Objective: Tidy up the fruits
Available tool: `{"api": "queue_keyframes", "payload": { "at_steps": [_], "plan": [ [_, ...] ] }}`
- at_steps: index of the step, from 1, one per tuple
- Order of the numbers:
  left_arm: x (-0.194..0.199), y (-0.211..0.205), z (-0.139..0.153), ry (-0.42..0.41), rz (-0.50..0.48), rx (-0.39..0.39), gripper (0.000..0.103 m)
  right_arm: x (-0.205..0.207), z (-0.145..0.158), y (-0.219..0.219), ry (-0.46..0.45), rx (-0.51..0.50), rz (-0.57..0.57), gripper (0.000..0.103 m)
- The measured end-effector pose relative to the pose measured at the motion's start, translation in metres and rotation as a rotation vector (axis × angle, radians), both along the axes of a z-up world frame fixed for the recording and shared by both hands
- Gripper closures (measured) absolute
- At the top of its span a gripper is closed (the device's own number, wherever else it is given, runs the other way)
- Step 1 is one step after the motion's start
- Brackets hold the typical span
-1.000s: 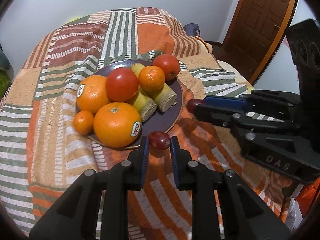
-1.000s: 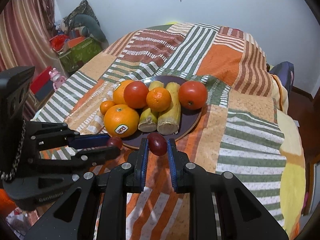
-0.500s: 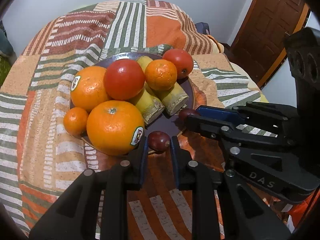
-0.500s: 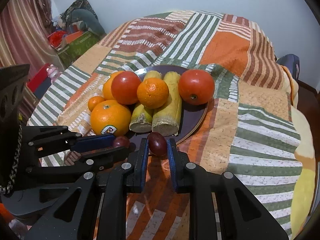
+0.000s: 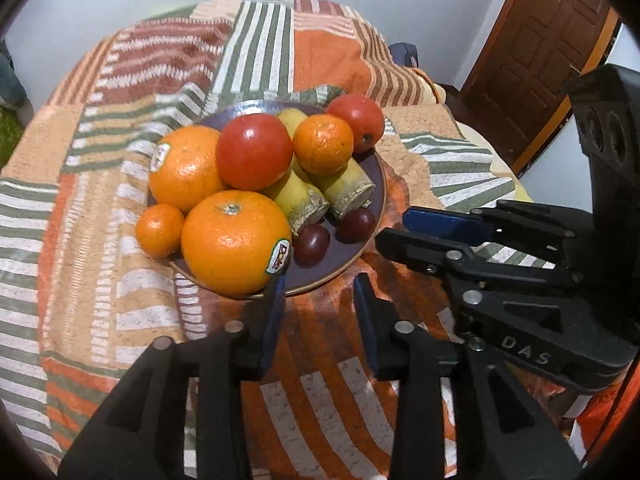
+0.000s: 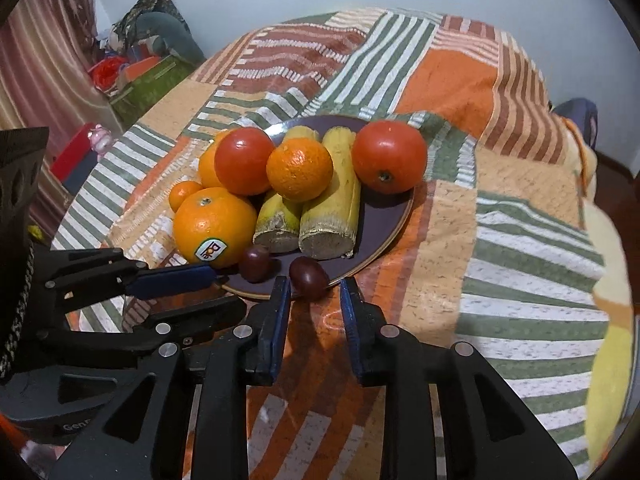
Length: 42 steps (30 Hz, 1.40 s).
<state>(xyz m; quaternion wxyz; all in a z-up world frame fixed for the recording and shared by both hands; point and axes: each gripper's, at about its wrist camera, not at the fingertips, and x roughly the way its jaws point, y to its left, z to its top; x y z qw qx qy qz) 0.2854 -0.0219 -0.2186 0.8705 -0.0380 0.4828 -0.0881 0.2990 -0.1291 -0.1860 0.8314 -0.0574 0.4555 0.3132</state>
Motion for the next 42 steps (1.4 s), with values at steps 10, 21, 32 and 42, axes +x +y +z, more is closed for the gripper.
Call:
{"api": "queue_keyframes", "payload": {
  "at_steps": [10, 21, 32, 42],
  "plan": [
    [-0.059, 0.008, 0.09, -0.274, 0.051, 0.065, 0.063, -0.045, 0.078, -0.029, -0.196, 0.099, -0.061, 0.079],
    [-0.163, 0.011, 0.21, -0.625, 0.073, 0.056, 0.062, -0.147, 0.19, -0.054, -0.509, 0.283, -0.115, 0.069],
    [-0.236, 0.007, 0.249, -0.806, 0.129, 0.08, 0.021, -0.205, 0.22, -0.049, -0.687, 0.314, -0.158, 0.043],
    [-0.25, 0.016, 0.249, -0.837, 0.165, 0.081, 0.001, -0.218, 0.222, -0.048, -0.755, 0.316, -0.218, 0.0]
  ]
}}
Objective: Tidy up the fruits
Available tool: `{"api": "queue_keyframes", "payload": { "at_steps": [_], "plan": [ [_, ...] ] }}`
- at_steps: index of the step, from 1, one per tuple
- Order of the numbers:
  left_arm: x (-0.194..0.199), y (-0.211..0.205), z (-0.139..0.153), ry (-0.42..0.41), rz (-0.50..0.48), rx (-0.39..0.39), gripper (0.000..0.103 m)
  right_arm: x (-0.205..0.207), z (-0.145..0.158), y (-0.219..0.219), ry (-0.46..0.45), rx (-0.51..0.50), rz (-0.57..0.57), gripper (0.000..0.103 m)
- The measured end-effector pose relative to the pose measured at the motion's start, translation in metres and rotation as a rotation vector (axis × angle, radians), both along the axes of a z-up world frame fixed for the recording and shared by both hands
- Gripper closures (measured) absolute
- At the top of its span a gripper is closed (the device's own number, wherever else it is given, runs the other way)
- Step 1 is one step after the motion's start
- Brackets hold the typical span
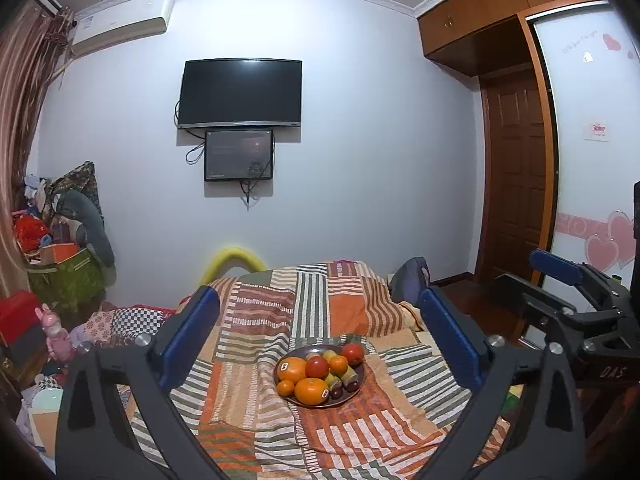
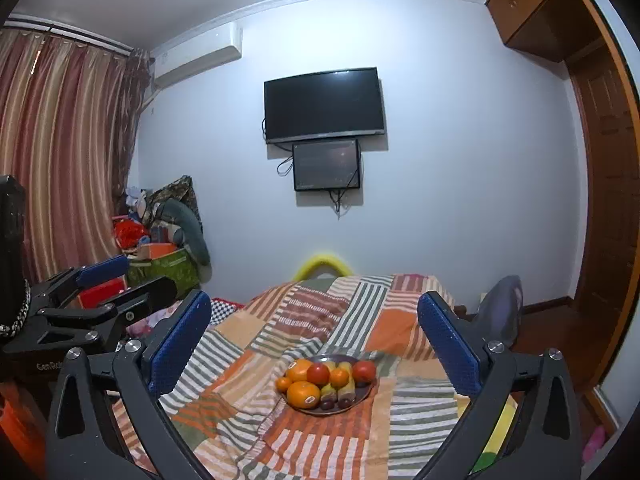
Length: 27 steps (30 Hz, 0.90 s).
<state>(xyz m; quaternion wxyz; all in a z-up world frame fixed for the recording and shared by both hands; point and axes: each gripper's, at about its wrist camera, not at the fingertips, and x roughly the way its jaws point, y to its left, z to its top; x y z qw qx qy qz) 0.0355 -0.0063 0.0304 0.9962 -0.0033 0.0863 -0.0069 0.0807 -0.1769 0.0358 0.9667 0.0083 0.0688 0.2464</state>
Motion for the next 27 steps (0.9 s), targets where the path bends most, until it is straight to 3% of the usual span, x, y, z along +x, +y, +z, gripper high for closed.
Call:
{"api": "queue_keyframes", "payload": {
  "at_steps": [27],
  "plan": [
    [-0.001, 0.004, -0.012, 0.027, 0.02, -0.021, 0.0, -0.011, -0.007, -0.001, 0.013, -0.006, -0.037, 0.0]
  ]
}}
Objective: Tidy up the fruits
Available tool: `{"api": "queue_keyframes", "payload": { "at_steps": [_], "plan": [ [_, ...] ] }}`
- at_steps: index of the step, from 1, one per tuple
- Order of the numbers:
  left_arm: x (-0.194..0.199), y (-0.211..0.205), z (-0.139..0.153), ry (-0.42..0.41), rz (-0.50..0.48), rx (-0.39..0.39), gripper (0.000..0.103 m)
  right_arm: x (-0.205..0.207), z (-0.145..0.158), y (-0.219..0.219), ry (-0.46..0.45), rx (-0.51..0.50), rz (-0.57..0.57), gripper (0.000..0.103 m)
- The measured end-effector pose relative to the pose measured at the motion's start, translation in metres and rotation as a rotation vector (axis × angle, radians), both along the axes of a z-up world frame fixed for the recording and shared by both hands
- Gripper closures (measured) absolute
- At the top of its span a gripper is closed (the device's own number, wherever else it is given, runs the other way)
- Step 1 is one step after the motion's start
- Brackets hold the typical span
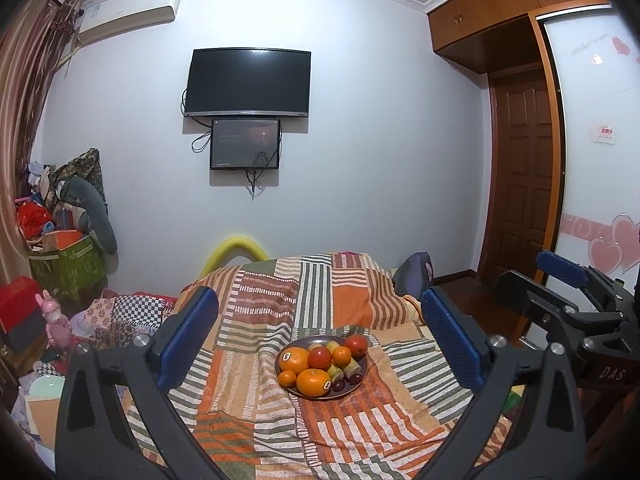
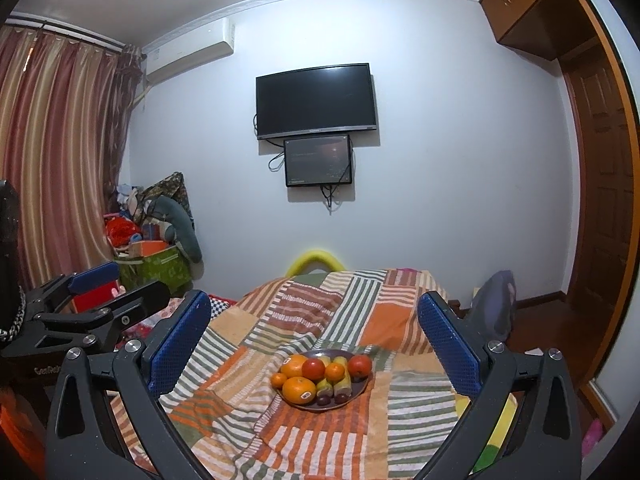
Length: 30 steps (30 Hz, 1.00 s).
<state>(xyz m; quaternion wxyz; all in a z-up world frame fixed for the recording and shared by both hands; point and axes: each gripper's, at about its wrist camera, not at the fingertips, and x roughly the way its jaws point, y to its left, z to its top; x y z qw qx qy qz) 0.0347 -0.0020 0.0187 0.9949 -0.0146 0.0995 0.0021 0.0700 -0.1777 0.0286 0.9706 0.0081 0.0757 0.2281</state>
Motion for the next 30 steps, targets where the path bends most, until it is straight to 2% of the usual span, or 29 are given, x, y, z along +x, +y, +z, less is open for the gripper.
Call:
{"api": "queue_keyframes", "payload": {
  "at_steps": [30],
  "plan": [
    [-0.0008, -0.0035, 0.0026, -0.001, -0.014, -0.009, 0.0, 0.0008, 0.0025, -0.006, -0.002, 0.009, -0.01, 0.0]
  ]
}}
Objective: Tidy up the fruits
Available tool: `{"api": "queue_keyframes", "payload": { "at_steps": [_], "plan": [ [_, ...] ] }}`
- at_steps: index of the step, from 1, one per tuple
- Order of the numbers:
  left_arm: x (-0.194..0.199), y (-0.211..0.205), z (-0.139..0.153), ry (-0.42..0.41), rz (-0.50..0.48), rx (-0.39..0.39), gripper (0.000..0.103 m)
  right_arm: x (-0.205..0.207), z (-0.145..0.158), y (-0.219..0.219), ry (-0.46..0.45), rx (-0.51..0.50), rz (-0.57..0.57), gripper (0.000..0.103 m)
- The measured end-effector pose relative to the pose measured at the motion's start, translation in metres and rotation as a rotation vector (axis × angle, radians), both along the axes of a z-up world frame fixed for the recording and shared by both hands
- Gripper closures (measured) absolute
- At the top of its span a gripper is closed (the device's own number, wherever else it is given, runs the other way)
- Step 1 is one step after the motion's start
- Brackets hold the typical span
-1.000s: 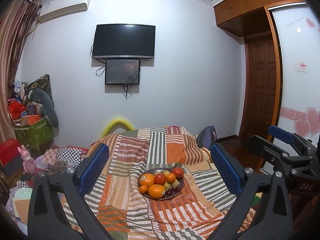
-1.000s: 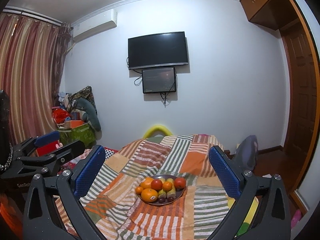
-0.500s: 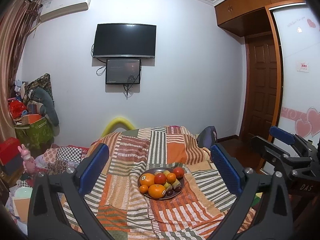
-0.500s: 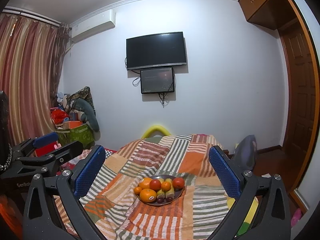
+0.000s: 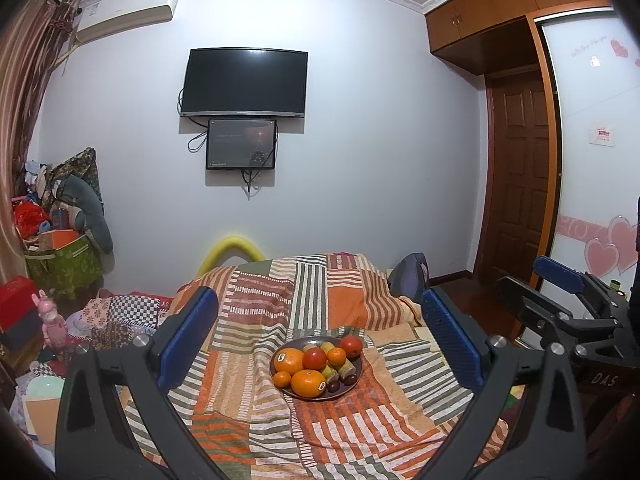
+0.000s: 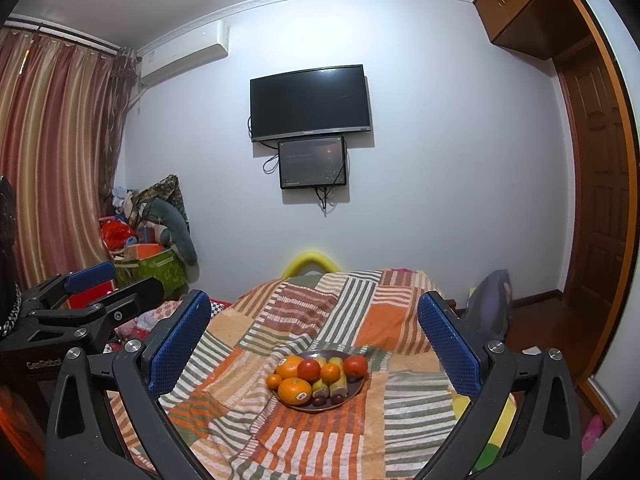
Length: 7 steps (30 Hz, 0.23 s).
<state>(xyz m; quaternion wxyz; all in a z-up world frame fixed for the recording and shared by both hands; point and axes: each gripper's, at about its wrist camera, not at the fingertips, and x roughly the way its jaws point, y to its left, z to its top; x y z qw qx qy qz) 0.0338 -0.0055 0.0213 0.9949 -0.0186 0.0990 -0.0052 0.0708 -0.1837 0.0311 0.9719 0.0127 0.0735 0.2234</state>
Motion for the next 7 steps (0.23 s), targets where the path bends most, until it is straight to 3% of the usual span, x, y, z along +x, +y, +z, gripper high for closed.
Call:
{"api": "queue_keyframes", "payload": {
  "at_steps": [7],
  "plan": [
    [0.0001, -0.0029, 0.0026, 0.004, -0.007, -0.005, 0.0, -0.0021, -0.0009, 0.0011, -0.004, -0.003, -0.001, 0.0]
  ]
}}
